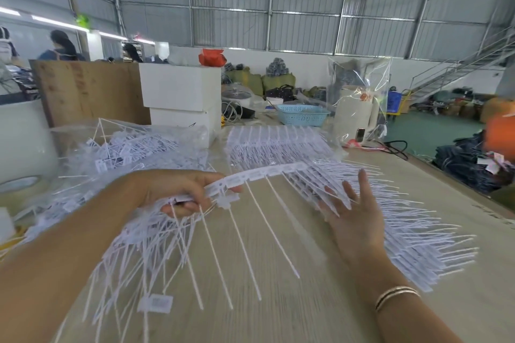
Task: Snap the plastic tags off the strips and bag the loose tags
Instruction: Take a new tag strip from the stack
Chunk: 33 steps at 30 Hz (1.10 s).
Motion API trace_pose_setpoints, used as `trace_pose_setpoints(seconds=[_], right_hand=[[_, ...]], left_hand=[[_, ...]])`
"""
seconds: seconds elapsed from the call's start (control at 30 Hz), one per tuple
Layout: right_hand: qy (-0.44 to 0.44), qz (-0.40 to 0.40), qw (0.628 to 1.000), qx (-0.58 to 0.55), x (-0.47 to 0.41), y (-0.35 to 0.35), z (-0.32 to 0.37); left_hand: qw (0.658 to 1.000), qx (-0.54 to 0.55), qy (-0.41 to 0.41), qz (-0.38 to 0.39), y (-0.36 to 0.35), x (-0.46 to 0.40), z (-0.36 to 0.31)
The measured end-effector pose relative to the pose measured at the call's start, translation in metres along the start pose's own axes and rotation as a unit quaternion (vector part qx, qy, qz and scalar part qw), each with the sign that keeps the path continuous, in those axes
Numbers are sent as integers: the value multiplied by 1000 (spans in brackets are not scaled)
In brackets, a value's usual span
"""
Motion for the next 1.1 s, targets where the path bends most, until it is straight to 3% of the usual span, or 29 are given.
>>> trace_pose_setpoints(seconds=[0.07,0.17,0.33,0.5,0.63,0.7,0.77,0.87,0.97,1.1], right_hand=[[4,20,998,59,2,-5,-5],[-16,47,998,49,-1,-13,-13],[46,21,989,142,7,-11,6],[77,44,965,247,8,-15,3],[97,67,963,242,11,-20,2],[143,74,959,232,13,-25,11],[179,122,950,227,19,-37,14],[190,219,924,249,32,-62,5],[139,261,921,255,36,-68,-7],[64,204,954,212,21,-47,-14]], left_hand=[[999,-29,40,2,9,7,9],[996,-41,84,12,15,13,22],[982,-138,127,-8,32,12,27],[909,-330,254,-26,37,0,32],[781,-535,319,-45,38,-17,30],[750,-579,297,-117,37,-31,25],[753,-587,215,-205,24,-50,11],[788,-537,100,-284,-8,-88,-3],[825,-447,102,-332,-24,-118,7],[771,-476,112,-408,-25,-126,13]])
Point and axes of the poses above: each hand's wrist, its own x-axis away from the middle knuckle, its own y-axis out of the back of the hand, z = x × y, the point moved 8 cm from there along -x, towards the middle knuckle, and after that the axes turned 4 degrees about z, right-handed, at the moved point
